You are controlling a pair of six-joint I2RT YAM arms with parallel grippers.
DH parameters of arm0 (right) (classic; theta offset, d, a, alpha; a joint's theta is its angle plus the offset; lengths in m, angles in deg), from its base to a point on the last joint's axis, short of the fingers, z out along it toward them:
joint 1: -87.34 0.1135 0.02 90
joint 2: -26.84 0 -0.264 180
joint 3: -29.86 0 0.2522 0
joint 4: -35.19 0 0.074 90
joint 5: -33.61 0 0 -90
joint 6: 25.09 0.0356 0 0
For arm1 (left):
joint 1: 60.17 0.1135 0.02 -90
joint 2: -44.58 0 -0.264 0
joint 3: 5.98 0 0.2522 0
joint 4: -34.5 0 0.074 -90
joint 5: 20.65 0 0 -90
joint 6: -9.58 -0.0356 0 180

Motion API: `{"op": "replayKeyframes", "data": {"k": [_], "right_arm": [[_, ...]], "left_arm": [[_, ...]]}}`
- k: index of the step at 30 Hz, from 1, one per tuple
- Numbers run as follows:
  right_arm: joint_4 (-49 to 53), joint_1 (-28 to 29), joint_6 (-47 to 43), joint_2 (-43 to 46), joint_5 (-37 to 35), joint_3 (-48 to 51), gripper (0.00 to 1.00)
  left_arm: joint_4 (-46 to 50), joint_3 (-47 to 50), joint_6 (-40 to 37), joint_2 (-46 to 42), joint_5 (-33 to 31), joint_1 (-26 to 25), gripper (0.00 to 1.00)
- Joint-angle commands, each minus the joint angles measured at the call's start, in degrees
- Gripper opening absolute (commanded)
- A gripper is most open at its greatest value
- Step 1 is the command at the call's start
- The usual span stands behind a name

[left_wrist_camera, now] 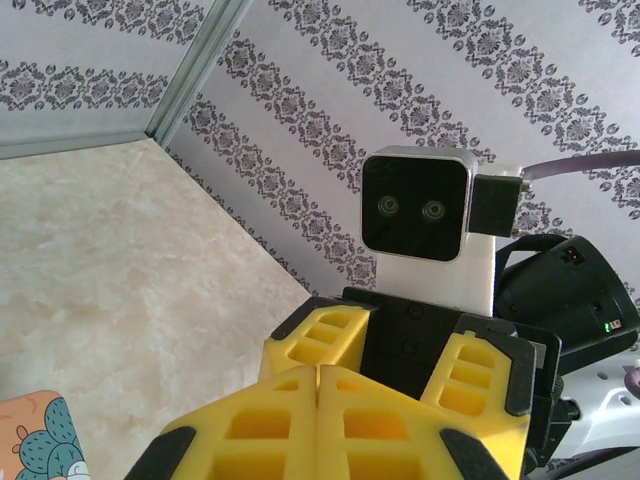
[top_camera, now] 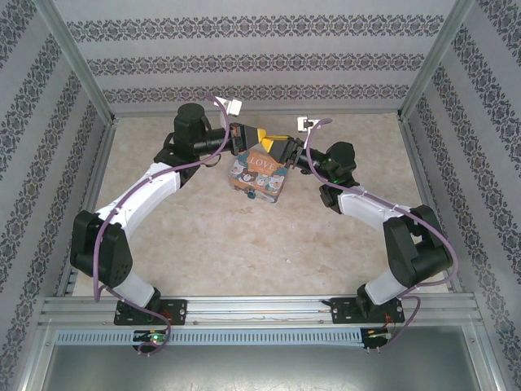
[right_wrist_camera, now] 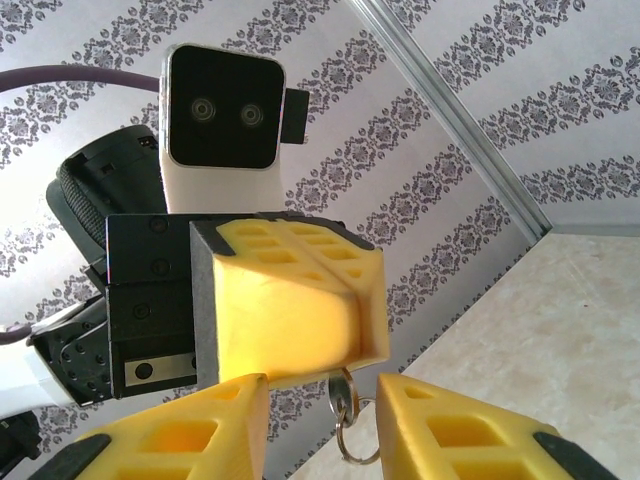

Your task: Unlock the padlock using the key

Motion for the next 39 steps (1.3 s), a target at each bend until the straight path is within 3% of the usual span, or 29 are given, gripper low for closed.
{"op": "replayKeyframes", "data": {"k": [1, 16, 39], "right_arm": [[-2.3, 0.8, 0.0, -0.3, 1.5, -0.3, 0.34], [-0.4, 0.8, -0.9, -0.4, 1.5, -1.1, 0.19], [-0.6, 0.7, -1.3, -1.0, 0.8, -2.7, 0.21]], "left_arm": [[-2.7, -2.0, -0.9, -0.8, -0.8, 0.1, 0.0], [-4.0, -1.9, -0.1, -0.6, -0.6, 0.1, 0.0], [-7.3, -1.7, 2.1, 1.1, 1.2, 0.1, 0.0]]}}
